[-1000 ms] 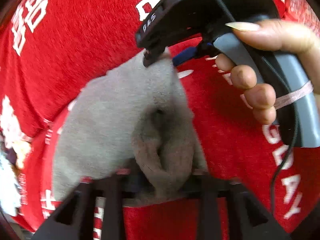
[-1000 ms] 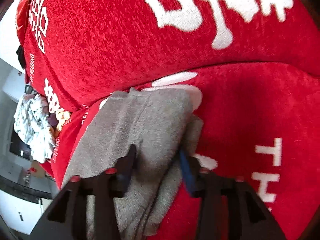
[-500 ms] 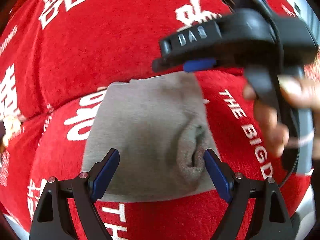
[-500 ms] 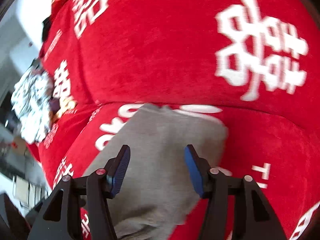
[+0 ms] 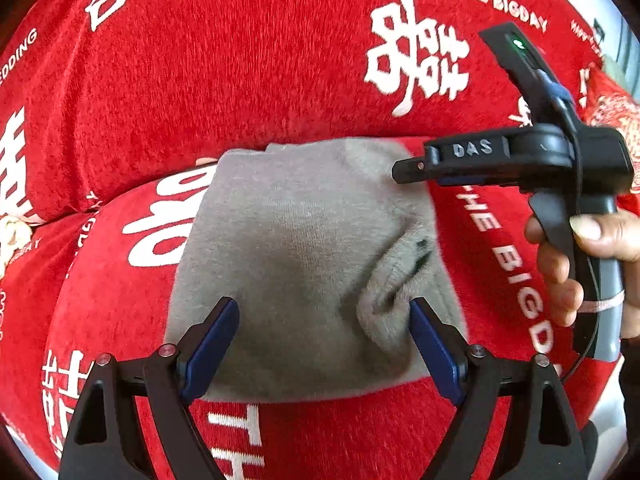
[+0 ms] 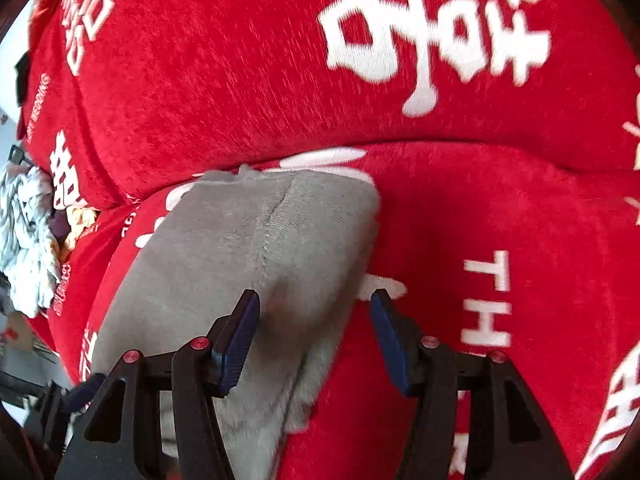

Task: Fold small clothes
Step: 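Move both open tools to the edge of the folded grey sweater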

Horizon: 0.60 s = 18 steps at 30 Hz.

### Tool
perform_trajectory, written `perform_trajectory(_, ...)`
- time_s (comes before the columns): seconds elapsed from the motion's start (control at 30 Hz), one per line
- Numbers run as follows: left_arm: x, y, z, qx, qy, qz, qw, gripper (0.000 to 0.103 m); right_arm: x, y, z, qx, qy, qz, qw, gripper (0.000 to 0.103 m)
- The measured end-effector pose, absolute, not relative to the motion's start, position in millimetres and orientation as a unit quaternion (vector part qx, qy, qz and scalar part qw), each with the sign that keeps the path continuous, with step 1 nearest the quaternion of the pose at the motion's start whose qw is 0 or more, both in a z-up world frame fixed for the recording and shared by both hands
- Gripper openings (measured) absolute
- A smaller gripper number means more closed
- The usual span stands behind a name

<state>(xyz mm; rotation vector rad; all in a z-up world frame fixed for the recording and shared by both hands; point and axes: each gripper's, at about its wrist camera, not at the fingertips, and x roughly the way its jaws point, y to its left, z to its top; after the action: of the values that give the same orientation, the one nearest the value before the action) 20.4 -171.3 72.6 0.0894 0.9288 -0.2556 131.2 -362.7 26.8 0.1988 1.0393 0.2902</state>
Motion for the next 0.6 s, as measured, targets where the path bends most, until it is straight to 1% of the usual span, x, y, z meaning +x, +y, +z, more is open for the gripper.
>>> perform_trajectory(0.13, 3.6, -148.9, 91.6, 0.004, 0.435, -0.175, 0.884, 0.087, 104.4, -332.4, 56.0, 0.044, 0.462, 0.174, 0.868, 0.062)
perform_trajectory(0.2, -3.6, -126.6, 102.7, -0.042, 0.427, -0.221, 0.876, 0.087, 95.1, -309.1, 64.2, 0.012, 0.453, 0.190, 0.871, 0.062)
perform_trajectory(0.27, -4.8, -105.9, 109.8, -0.071, 0.418, -0.226, 0.877, 0.087, 88.5, -284.0, 64.4, -0.025, 0.450, 0.205, 0.869, 0.062)
perform_trajectory(0.33, 3.2, -82.5, 111.2, -0.092, 0.422, -0.192, 0.881, 0.087, 83.4, -265.1, 54.2, -0.065, 0.460, 0.207, 0.861, 0.062)
perform_trajectory(0.47, 28.5, -57.7, 91.2, -0.115, 0.465, -0.142, 0.866, 0.087, 71.3, -260.2, 23.6, -0.105, 0.483, 0.192, 0.848, 0.062)
perform_trajectory(0.6, 48.2, -57.5, 58.7, -0.094, 0.497, -0.106, 0.856, 0.087, 40.8, -275.4, 15.4, -0.132, 0.449, 0.183, 0.864, 0.061)
